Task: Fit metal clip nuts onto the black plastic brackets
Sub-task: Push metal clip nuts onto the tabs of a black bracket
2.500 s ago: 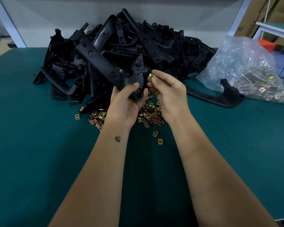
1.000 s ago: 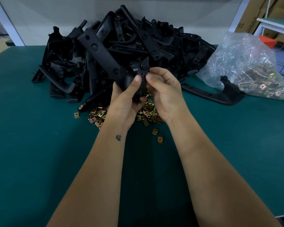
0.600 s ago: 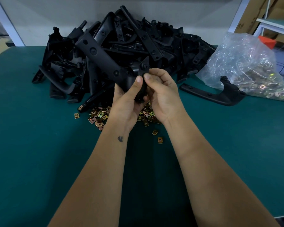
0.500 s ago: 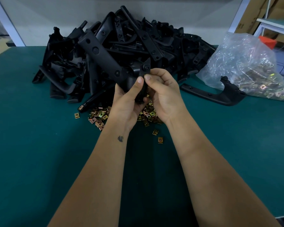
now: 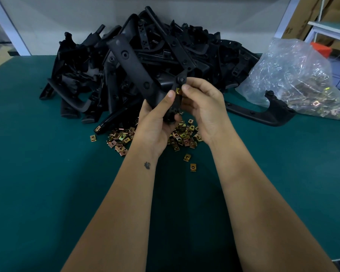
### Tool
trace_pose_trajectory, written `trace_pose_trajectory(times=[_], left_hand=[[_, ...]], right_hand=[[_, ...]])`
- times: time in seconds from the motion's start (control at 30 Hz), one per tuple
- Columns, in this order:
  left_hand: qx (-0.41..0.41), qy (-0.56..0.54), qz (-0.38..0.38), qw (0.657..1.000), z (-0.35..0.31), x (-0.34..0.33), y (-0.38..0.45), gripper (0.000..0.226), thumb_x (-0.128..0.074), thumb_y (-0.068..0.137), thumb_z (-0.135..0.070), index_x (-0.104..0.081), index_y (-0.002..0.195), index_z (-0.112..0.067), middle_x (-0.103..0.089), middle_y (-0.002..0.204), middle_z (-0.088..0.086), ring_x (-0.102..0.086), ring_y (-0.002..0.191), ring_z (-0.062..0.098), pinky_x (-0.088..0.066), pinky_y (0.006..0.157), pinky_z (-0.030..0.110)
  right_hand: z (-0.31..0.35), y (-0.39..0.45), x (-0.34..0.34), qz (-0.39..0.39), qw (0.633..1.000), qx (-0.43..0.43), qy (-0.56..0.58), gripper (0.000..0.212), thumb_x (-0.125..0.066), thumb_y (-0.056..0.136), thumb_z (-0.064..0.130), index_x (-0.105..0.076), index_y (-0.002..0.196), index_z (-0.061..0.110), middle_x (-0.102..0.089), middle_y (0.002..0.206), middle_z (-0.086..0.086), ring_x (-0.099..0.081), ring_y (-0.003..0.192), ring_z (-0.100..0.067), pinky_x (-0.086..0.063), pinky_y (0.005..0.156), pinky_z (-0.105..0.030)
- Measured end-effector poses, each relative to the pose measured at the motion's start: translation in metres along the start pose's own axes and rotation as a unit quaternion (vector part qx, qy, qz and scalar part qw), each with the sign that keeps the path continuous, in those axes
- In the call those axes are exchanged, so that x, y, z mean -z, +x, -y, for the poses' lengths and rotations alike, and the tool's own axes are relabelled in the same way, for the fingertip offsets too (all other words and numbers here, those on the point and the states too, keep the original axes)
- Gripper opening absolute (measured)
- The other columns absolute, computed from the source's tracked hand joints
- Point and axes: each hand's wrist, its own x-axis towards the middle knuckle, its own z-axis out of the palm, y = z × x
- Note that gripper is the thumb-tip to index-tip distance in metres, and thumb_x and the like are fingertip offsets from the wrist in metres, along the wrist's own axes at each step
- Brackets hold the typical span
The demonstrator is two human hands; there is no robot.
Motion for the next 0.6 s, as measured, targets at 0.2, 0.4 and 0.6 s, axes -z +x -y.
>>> trace_pose_trajectory(times=[0.2, 0.4, 0.6], left_hand=[[-0.007, -0.112, -0.043, 0.993, -0.007, 0.006, 0.002, 0.017, -0.070, 0.089, -0.014, -0.060, 0.103, -0.015, -0.068, 0.097, 0.004, -0.066, 0.071, 0.012, -0.050, 0.057, 0.019], [-0.007, -0.119, -0.046, 0.992, -0.007, 0.007, 0.003, 0.019, -0.070, 0.089, -0.011, -0.060, 0.105, -0.015, -0.067, 0.100, 0.005, -0.067, 0.070, 0.011, -0.052, 0.058, 0.021], [0.004, -0.126, -0.043, 0.991, -0.006, 0.005, 0.003, 0.014, -0.068, 0.090, -0.007, -0.059, 0.099, -0.014, -0.067, 0.095, 0.005, -0.067, 0.065, 0.012, -0.052, 0.057, 0.022]], right_hand=[[-0.003, 0.006, 0.015, -0.149, 0.952, -0.040, -0.265, 0.026, -0.054, 0.090, 0.008, -0.071, 0.078, 0.024, -0.071, 0.077, 0.004, -0.061, 0.071, -0.012, -0.050, 0.067, -0.028], [-0.005, 0.001, 0.018, -0.049, 0.791, -0.105, -0.601, 0.022, -0.063, 0.076, 0.015, -0.074, 0.093, 0.005, -0.072, 0.089, -0.017, -0.067, 0.086, -0.032, -0.054, 0.064, -0.035], [-0.005, 0.001, 0.017, -0.036, 0.815, -0.093, -0.571, 0.015, -0.069, 0.080, 0.011, -0.070, 0.072, 0.023, -0.069, 0.077, 0.001, -0.064, 0.075, -0.020, -0.055, 0.067, -0.034]])
